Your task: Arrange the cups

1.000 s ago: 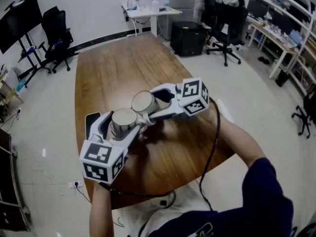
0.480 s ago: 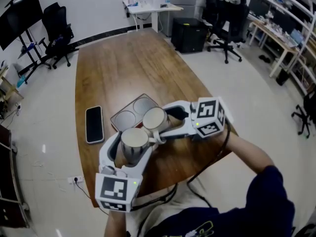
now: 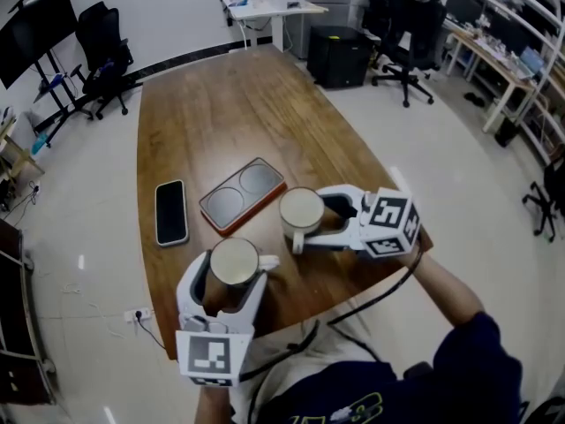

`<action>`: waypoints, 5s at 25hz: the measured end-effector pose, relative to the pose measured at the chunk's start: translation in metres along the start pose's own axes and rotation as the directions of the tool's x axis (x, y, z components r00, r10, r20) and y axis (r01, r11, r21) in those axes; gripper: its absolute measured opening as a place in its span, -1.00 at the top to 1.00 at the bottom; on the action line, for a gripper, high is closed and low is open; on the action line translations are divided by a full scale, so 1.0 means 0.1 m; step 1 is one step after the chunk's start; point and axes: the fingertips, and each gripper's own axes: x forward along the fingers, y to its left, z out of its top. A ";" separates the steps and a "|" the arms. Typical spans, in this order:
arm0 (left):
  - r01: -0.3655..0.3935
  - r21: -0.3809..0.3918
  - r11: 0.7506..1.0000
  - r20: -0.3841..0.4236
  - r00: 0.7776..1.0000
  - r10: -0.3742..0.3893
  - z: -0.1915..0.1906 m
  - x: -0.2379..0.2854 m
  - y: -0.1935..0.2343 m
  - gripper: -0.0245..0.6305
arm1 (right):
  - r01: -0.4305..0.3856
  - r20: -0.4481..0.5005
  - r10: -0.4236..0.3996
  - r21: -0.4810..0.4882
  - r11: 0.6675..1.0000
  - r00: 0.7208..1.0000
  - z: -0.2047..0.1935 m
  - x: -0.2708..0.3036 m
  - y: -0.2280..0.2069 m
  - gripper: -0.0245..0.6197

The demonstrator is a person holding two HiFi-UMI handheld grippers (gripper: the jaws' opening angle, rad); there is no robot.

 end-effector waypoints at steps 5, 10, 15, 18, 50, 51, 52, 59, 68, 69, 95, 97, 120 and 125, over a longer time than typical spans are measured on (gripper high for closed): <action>0.026 -0.036 0.999 0.045 0.999 -0.024 0.06 -0.04 -0.04 -0.25 | 0.028 0.117 -0.034 0.052 0.998 0.993 0.09 -0.12 0.00 -0.50; 0.047 -0.096 0.994 0.115 0.993 -0.036 0.09 -0.24 0.00 -0.33 | 0.088 0.192 -0.101 0.079 0.993 0.976 0.06 -0.44 0.00 -0.71; -0.094 -0.105 0.990 0.087 0.991 0.103 -0.08 -0.66 0.33 -0.22 | 0.155 0.217 -0.174 0.102 0.983 0.961 -0.01 -0.71 -0.01 0.34; -0.159 -0.116 0.980 0.095 0.981 0.170 -0.11 -0.82 0.49 0.92 | 0.194 0.217 -0.214 0.113 0.975 0.952 -0.01 -0.77 -0.03 0.88; 0.060 -0.152 0.987 -0.008 0.998 -0.062 -0.26 -0.49 0.46 0.92 | 0.094 0.259 -0.107 0.062 0.994 0.960 0.03 -0.73 0.23 0.92; 0.057 -0.149 0.987 -0.001 0.998 -0.057 -0.25 -0.49 0.49 0.92 | 0.054 0.295 -0.072 0.067 0.996 0.953 0.11 -0.73 0.38 0.92; 0.053 -0.146 0.988 0.007 0.999 -0.053 -0.24 -0.49 0.51 0.92 | 0.002 0.331 -0.031 0.087 0.996 0.943 0.20 -0.73 0.56 0.92; 0.046 -0.137 0.989 0.023 0.999 -0.043 -0.23 -0.48 0.56 0.92 | 0.033 0.107 0.004 -0.344 0.939 0.994 0.89 -0.15 1.50 -0.50; 0.014 -0.144 0.989 0.012 1.000 -0.013 -0.18 -0.43 0.54 0.92 | -0.477 -0.625 0.069 -0.515 0.712 0.777 0.70 0.76 1.27 -0.66; 0.009 -0.148 0.989 0.006 1.000 -0.008 -0.19 -0.43 0.54 0.92 | -0.505 -0.662 0.091 -0.468 0.725 0.744 0.66 0.81 1.24 -0.65; 0.030 -0.115 0.993 0.014 0.999 -0.029 -0.20 -0.36 0.55 0.92 | -0.478 -0.784 -0.005 -0.384 0.790 0.621 0.79 0.96 0.66 -0.32; 0.030 -0.116 0.993 0.015 0.999 -0.028 -0.20 -0.36 0.55 0.92 | -0.440 -0.772 -0.018 -0.381 0.813 0.635 0.92 0.94 0.42 -0.32; 0.017 -0.139 0.990 0.022 1.000 -0.015 -0.20 -0.38 0.54 0.92 | -0.280 -0.850 -0.121 -0.299 0.912 0.513 0.50 0.98 -1.00 -0.33; 0.022 -0.116 0.993 0.015 1.000 -0.021 -0.22 -0.38 0.56 0.92 | -0.244 -0.837 -0.096 -0.264 0.933 0.538 0.49 1.01 -1.04 -0.33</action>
